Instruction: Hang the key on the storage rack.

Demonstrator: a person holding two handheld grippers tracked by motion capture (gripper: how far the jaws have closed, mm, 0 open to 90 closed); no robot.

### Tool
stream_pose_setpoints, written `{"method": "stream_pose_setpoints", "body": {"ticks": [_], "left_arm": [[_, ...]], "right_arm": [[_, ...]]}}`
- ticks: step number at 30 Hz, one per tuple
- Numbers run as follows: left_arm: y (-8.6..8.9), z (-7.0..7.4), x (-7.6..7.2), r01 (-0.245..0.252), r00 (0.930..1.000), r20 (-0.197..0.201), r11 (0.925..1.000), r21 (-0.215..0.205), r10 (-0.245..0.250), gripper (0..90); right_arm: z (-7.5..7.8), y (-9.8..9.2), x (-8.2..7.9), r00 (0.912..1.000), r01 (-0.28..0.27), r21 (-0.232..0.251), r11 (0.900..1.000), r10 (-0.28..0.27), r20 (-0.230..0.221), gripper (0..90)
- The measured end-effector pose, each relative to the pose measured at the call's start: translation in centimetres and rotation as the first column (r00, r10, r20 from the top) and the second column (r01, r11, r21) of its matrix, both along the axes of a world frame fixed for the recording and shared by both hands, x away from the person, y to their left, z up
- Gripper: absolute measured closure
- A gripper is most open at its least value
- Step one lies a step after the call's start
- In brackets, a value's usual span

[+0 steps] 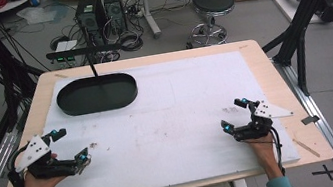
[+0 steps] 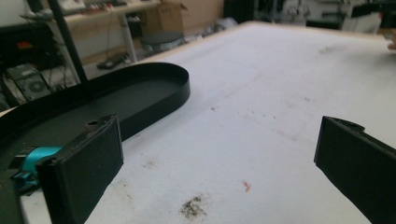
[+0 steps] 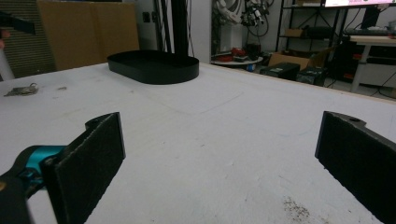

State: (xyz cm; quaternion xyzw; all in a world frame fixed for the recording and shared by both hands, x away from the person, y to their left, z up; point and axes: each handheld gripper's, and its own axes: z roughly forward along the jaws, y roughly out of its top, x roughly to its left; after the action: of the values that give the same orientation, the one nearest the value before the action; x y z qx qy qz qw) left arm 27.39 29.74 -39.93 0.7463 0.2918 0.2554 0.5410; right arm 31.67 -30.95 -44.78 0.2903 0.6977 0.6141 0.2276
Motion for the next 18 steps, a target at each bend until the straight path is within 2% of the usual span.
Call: {"method": "stream_pose_setpoints", "body": {"ticks": [2, 4, 10, 14, 17, 18], "left_arm": [[-0.1, 0.8, 0.3, 0.006, 0.9999, -0.015, 0.9993, 0.036, -0.005, 1.7], [-0.1, 1.5, 0.6, 0.026, 0.9989, -0.040, 0.9983, 0.051, -0.024, 1.7], [-0.3, 3.0, 1.4, 0.052, 0.9942, -0.100, 0.9882, 0.144, -0.038, 1.7], [-0.4, 3.6, 2.1, 0.072, 0.9851, -0.168, 0.9764, 0.204, -0.038, 1.7], [-0.5, 3.9, 2.6, 0.093, 0.9767, -0.211, 0.9642, 0.249, -0.040, 1.8], [-0.5, 4.0, 2.7, 0.107, 0.9735, -0.224, 0.9580, 0.266, -0.046, 3.9]], "right_arm": [[0.0, 0.0, 0.0, 1.0000, 0.001, -0.003, 1.000, -0.001, 0.001, 0.7], [0.0, 0.0, 0.0, 1.0000, 0.004, -0.005, 1.000, -0.004, 0.003, 0.7], [0.0, 0.0, 0.0, 1.0000, 0.005, -0.005, 1.000, -0.005, 0.003, 0.6], [0.0, 0.0, 0.0, 1.0000, 0.005, -0.004, 1.000, -0.005, 0.002, 0.7], [0.0, 0.0, 0.0, 1.0000, 0.002, -0.002, 1.000, -0.002, 0.000, 0.7], [0.0, 0.0, 0.0, 1.0000, 0.002, -0.002, 1.000, -0.002, 0.000, 0.7]]}}
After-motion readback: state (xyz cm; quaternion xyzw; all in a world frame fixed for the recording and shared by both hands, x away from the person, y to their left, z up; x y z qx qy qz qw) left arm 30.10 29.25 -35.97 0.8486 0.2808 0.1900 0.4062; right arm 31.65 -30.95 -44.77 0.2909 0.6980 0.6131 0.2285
